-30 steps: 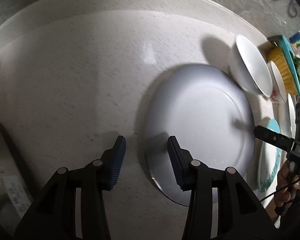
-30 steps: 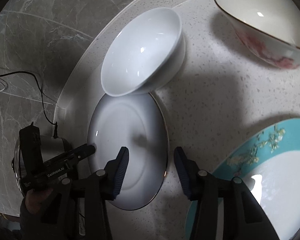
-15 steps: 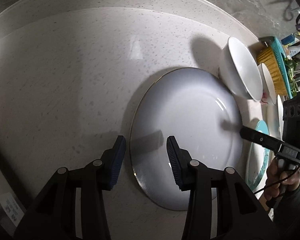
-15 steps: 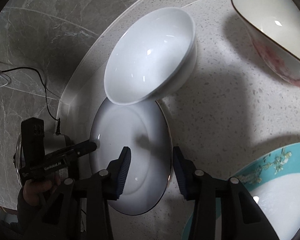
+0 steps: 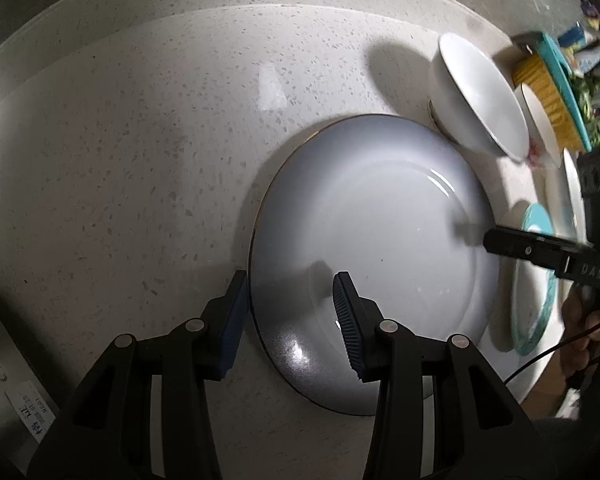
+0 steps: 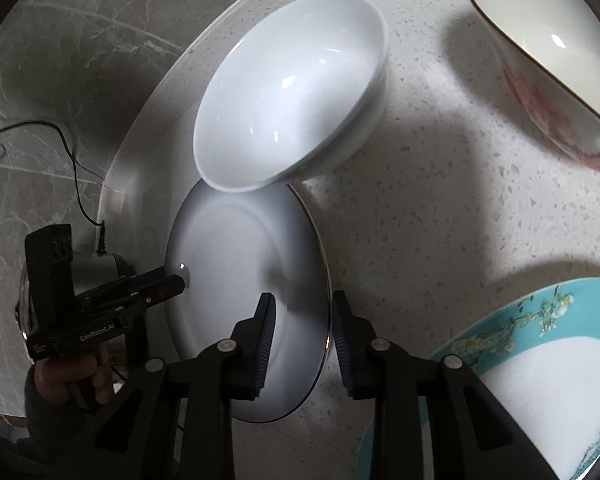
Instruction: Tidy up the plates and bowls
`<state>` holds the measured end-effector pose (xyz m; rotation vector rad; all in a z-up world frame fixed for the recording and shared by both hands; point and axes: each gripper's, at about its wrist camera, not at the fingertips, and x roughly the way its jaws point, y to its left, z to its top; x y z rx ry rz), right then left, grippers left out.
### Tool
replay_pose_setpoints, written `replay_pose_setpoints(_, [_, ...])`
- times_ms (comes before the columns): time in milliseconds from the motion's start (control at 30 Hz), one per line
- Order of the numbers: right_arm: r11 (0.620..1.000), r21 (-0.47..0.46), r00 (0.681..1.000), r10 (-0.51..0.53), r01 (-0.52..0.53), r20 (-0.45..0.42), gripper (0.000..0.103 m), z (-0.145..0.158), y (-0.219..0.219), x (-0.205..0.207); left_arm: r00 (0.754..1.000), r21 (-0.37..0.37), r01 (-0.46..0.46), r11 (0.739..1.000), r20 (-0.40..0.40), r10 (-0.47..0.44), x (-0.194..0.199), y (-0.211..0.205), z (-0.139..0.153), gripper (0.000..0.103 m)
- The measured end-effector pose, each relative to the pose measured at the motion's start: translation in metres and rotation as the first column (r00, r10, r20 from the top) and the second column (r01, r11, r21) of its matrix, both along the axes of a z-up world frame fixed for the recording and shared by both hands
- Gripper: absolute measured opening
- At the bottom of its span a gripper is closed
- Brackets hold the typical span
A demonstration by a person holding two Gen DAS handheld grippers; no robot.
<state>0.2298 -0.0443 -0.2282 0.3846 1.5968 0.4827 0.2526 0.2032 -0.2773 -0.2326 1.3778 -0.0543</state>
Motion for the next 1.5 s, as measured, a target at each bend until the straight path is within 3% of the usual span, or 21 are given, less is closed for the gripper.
replay_pose_setpoints(100, [0.999, -0.042, 1.000, 0.020, -0.019, 0.011, 0.021, 0.001, 0.005, -0.002, 1.000, 0.007, -0.011, 1.000, 0.005, 0.011, -0.006, -0.004, -0.001, 0.033])
replay_pose_setpoints(200, [0.998, -0.049, 0.999, 0.029, -0.028, 0.017, 0.021, 0.002, 0.008, -0.003, 0.999, -0.010, -0.034, 0.999, 0.011, 0.034, -0.010, -0.002, -0.001, 0.029])
replay_pose_setpoints(867, [0.994, -0.112, 1.000, -0.003, 0.004, 0.002, 0.022, 0.005, 0.026, -0.011, 0.996, -0.016, -0.094, 0.995, 0.002, 0.095, -0.032, -0.001, 0.003, 0.026])
replay_pose_setpoints(1167, [0.992, -0.125, 0.999, -0.012, 0.016, 0.031, 0.022, 0.025, 0.028, -0.020, 0.996, -0.015, -0.088, 0.996, 0.026, 0.089, -0.046, -0.014, 0.022, 0.027])
replay_pose_setpoints(1500, [0.989, -0.138, 0.998, -0.038, 0.045, 0.058, 0.022, 0.056, 0.017, -0.066, 0.998, -0.025, -0.049, 0.998, 0.032, 0.050, -0.101, -0.042, 0.042, 0.027])
